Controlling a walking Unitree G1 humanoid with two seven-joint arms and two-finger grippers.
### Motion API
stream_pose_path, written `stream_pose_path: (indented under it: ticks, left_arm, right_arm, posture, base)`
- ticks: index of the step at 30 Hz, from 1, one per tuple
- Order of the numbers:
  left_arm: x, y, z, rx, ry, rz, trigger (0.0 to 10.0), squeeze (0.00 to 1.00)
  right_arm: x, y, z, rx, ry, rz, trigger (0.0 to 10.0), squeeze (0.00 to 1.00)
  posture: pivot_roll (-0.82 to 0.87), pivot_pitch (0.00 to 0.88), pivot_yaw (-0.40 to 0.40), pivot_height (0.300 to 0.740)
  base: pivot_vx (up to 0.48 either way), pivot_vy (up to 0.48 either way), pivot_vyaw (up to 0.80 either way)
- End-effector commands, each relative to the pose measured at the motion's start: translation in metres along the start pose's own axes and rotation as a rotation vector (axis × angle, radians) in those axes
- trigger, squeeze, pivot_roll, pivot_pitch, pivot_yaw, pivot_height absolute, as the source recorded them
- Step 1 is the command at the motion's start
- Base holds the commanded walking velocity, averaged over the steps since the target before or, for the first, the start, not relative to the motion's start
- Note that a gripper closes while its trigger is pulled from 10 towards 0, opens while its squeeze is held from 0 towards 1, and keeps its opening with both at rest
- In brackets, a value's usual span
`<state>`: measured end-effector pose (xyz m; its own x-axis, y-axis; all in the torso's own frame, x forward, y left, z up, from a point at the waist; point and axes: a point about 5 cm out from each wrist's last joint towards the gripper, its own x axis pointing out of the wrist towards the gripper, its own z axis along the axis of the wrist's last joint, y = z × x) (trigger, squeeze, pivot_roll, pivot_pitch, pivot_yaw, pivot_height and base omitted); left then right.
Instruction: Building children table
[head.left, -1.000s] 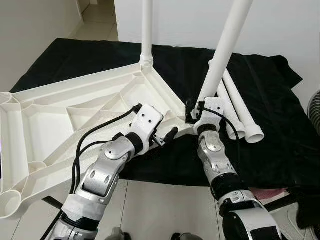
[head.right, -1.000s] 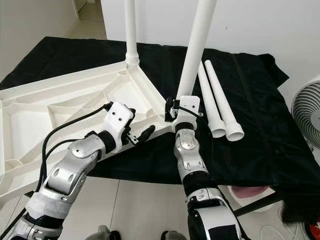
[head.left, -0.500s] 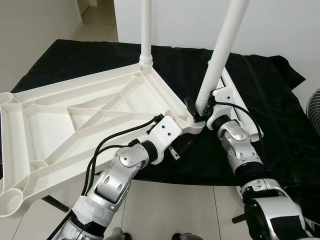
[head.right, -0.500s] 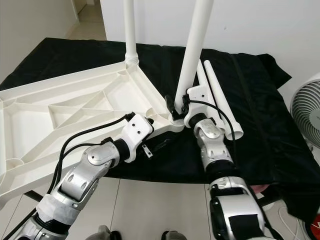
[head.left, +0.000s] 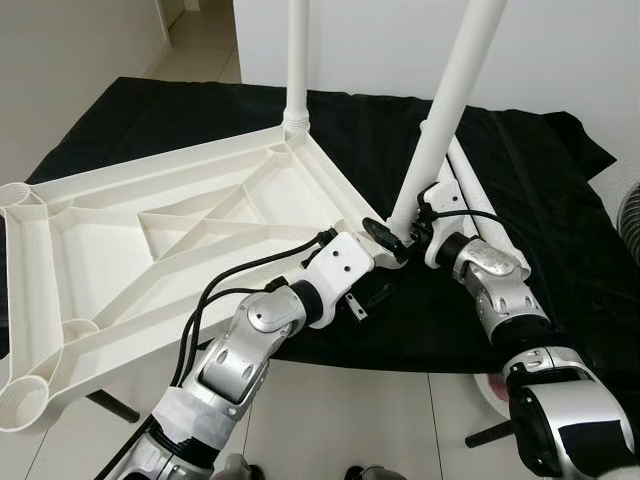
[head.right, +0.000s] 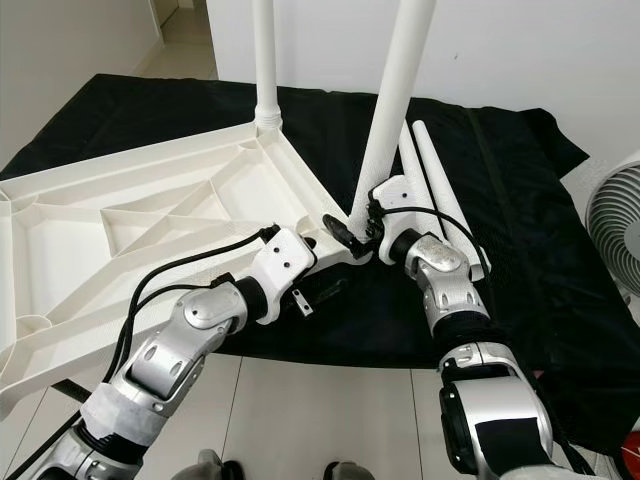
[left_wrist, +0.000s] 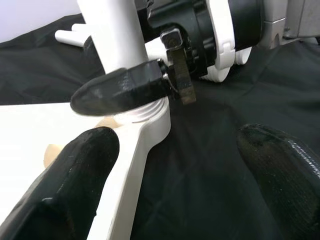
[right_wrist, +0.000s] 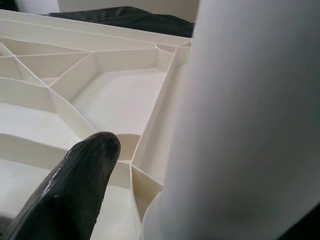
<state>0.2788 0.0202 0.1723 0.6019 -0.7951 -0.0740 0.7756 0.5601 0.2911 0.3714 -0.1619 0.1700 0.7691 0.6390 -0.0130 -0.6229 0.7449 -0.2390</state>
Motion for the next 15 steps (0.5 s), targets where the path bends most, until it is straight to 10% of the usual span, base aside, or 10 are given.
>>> stream_pose_path:
  ticks: [1,3,4,6,8,15]
  left_arm:
    - [0.003,-0.003,-0.001,0.014,0.007,-0.022,10.0,0.00]
    - [0.004,-0.003,-0.001,0.014,0.007,-0.022,10.0,0.00]
    - [0.004,-0.003,-0.001,0.013,0.009,-0.023,10.0,0.00]
    - [0.004,-0.003,-0.001,0.013,0.010,-0.023,10.0,0.00]
    - [0.004,-0.004,-0.004,0.010,0.014,-0.023,10.0,0.00]
    - [0.006,-0.005,-0.006,-0.004,0.014,-0.011,10.0,0.00]
  right_arm:
    - [-0.001,-0.001,-0.005,0.010,0.030,0.011,9.2,0.00]
    - [-0.001,-0.002,-0.006,0.016,0.034,0.008,9.2,0.00]
    - [-0.002,-0.001,-0.008,0.025,0.040,0.008,4.8,0.00]
    - [-0.002,-0.001,-0.009,0.031,0.043,0.010,4.8,0.00]
    - [-0.003,-0.002,-0.013,0.045,0.053,-0.001,0.0,0.00]
    - [-0.004,0.001,-0.019,0.103,0.047,-0.017,0.0,0.00]
  posture:
    - [-0.09,0.079,0.026,0.740]
    - [-0.09,0.079,0.026,0.740]
    - [-0.09,0.079,0.026,0.740]
    - [-0.09,0.079,0.026,0.740]
    - [-0.10,0.076,0.023,0.740]
    - [-0.10,0.074,0.005,0.740]
  base:
    - [0.000,0.000,0.00]
    - [0.000,0.000,0.00]
    - [0.000,0.000,0.00]
    - [0.000,0.000,0.00]
    - [0.000,0.000,0.00]
    - [0.000,0.000,0.00]
